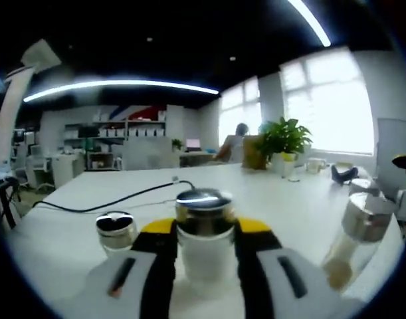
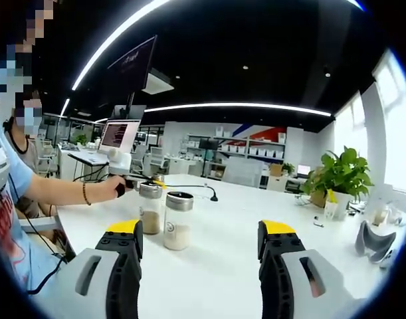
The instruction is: Rotate the seasoning bottle until the label or dispensing opening points toward the visible target arrow and the bottle remains upright within the marked orientation range
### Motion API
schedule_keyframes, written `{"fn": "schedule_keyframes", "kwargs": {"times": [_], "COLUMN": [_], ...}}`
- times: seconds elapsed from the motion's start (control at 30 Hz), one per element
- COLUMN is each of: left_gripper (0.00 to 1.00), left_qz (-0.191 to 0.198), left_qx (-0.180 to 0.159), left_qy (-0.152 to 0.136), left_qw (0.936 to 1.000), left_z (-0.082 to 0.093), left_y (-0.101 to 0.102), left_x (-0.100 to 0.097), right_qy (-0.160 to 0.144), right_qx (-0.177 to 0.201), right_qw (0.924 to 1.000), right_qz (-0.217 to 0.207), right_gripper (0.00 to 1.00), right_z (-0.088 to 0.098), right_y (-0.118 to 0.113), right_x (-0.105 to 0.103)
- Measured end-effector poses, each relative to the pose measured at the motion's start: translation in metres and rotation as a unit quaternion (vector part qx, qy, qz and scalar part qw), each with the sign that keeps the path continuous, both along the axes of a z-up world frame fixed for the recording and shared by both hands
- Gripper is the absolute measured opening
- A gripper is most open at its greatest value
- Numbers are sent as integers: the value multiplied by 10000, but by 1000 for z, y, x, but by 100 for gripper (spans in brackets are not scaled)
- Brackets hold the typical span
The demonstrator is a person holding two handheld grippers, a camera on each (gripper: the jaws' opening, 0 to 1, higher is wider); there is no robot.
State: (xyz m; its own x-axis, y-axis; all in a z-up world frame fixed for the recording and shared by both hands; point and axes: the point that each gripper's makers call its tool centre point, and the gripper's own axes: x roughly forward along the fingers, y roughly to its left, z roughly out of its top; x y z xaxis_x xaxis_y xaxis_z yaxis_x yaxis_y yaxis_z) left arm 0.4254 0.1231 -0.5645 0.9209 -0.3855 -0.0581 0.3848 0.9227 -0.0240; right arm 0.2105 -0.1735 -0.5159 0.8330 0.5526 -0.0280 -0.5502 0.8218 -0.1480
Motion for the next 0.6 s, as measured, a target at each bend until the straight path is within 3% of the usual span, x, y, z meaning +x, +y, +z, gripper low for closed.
{"fn": "schedule_keyframes", "kwargs": {"times": [0.6], "left_gripper": [35], "left_qz": [-483], "left_qx": [-76], "left_qy": [-85], "left_qw": [9988], "left_z": [6], "left_y": [-1], "left_x": [-50], "right_qy": [2], "right_qx": [-16], "right_qw": [10000], "right_qz": [14], "right_gripper": [72], "right_z": [-1], "right_y": [3], "right_x": [-1]}}
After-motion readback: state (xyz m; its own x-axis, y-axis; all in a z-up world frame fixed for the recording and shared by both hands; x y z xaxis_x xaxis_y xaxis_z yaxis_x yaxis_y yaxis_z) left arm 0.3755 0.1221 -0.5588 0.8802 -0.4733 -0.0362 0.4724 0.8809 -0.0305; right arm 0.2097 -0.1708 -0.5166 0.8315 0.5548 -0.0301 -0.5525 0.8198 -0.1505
